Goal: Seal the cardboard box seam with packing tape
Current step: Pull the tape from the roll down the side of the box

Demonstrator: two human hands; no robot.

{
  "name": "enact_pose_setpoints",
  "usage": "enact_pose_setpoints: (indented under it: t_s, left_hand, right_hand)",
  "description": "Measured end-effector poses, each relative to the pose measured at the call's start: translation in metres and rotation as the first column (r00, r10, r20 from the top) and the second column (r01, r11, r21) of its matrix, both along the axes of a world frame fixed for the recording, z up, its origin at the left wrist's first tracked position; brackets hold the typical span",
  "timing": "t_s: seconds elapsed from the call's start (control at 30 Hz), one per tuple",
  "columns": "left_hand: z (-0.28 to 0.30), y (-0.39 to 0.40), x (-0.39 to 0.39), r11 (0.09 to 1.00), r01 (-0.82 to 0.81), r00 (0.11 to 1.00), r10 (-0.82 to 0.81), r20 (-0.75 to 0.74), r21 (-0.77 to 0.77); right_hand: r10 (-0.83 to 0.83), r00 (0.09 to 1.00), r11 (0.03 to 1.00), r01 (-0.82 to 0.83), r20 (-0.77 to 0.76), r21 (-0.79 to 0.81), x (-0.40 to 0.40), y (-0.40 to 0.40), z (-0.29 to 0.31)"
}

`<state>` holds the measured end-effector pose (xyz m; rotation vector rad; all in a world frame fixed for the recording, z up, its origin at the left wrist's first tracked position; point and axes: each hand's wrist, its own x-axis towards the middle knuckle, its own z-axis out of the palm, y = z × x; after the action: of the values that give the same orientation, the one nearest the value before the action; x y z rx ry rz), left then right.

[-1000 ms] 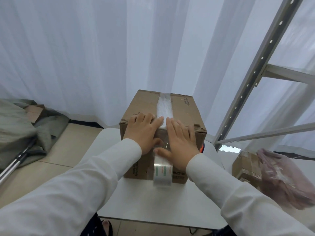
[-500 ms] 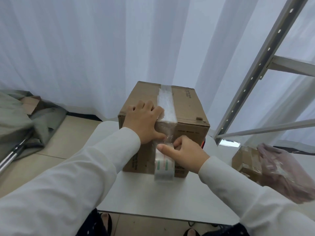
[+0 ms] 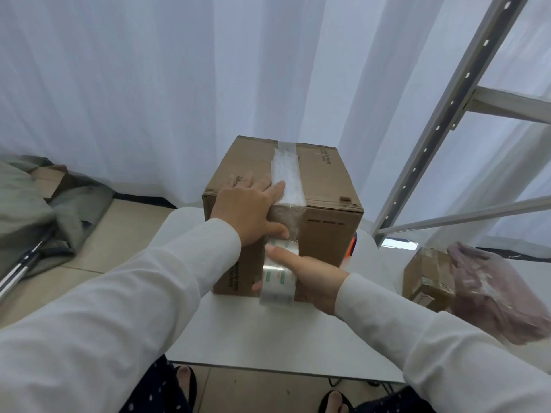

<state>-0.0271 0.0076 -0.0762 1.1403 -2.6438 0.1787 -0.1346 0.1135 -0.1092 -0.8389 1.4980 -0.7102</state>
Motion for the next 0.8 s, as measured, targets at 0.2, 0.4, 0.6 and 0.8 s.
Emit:
enact_pose_setpoints:
  t_s: [0.2,0.4,0.6,0.8]
  left_hand:
    - [0.001,0.001,0.000,1.000,0.018,1.000,-0.018,0.010,-0.004]
    - [0.007,0.003,-0.001,0.999,0.028,0.999,-0.029,0.037,0.019]
    - [0.006,0.003,-0.008,0.998,-0.026,0.999,0.024,0.034,0.055]
    - [0.001,0.001,-0.010,0.999,-0.046,0.999,0.045,0.028,0.012]
  right_hand:
    - [0.009,1.000,1.000,-0.010,0.009,0.020,-0.002,-0.003,0.009]
    - [0.078,0.988,0.996,-0.070,-0.131,0.060,-0.003,-0.002,0.016]
    - [0.011,0.993,0.995,-0.023,-0.120,-0.098,0.002,-0.001,0.008]
    - [-0.175,0.956,0.976,0.201,0.235,-0.089,0.009,-0.009,-0.007]
